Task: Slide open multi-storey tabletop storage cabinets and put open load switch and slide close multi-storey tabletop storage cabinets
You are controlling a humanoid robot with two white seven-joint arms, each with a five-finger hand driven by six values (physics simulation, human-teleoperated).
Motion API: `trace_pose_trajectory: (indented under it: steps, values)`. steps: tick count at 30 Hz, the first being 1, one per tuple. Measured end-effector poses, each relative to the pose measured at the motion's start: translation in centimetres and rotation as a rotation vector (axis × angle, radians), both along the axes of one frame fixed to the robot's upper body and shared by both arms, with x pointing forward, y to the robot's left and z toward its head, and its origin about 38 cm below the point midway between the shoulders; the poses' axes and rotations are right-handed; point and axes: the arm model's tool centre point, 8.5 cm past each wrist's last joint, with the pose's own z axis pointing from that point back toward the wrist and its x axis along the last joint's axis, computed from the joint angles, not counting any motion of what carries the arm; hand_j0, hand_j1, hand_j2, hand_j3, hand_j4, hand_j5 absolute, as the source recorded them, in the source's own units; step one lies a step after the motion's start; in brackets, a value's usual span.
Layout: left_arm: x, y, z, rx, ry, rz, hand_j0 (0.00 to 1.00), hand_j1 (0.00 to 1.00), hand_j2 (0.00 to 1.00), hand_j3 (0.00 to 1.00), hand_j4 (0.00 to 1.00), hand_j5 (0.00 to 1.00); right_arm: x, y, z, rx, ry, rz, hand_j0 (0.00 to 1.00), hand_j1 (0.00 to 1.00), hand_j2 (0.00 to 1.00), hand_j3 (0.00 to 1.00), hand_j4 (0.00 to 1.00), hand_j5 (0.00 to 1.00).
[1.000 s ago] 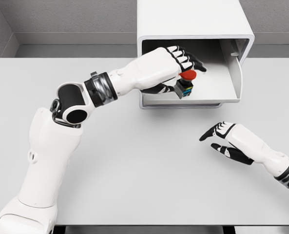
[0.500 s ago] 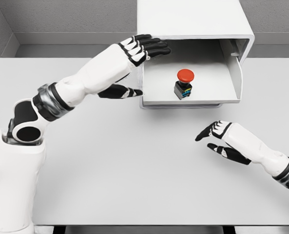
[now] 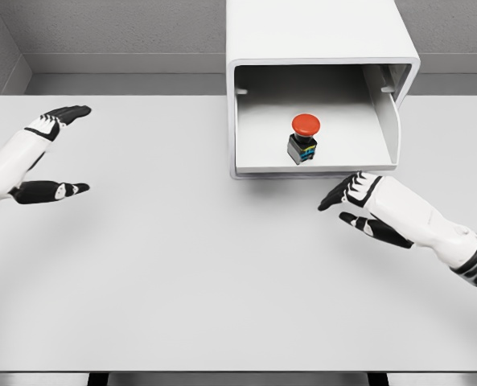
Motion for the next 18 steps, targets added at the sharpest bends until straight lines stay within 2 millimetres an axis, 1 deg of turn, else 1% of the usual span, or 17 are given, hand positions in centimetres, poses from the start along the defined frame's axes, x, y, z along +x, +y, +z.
trace_pose_trajectory:
  steps: [2, 6, 8, 14, 18]
  values:
    - [-0.1, 0.3, -0.4, 0.004, 0.013, 0.010, 1.00, 1.00, 1.00, 1.00, 1.00, 1.00, 0.0, 0.1, 0.0, -0.001, -0.002, 0.002, 0.60, 0.60, 0.60, 0.60, 0.60, 0.60]
    - [0.0, 0.5, -0.7, 0.025, 0.022, 0.022, 1.00, 1.00, 1.00, 1.00, 1.00, 1.00, 0.0, 0.2, -0.1, -0.002, -0.004, 0.003, 0.60, 0.60, 0.60, 0.60, 0.60, 0.60]
    - [0.0, 0.6, -0.8, 0.028, 0.027, 0.027, 1.00, 1.00, 1.00, 1.00, 1.00, 1.00, 0.3, 0.3, 0.3, -0.004, -0.017, 0.005, 0.60, 0.60, 0.60, 0.60, 0.60, 0.60]
    - [0.1, 0.7, -1.0, 0.030, 0.034, 0.031, 1.00, 1.00, 1.00, 1.00, 1.00, 1.00, 0.3, 1.4, -0.5, 0.016, -0.016, 0.011, 0.60, 0.60, 0.60, 0.60, 0.60, 0.60]
    - [0.1, 0.8, -1.1, 0.032, 0.038, 0.033, 1.00, 1.00, 1.00, 1.00, 1.00, 1.00, 0.2, 1.7, -0.7, 0.023, -0.017, 0.012, 0.60, 0.60, 0.60, 0.60, 0.60, 0.60]
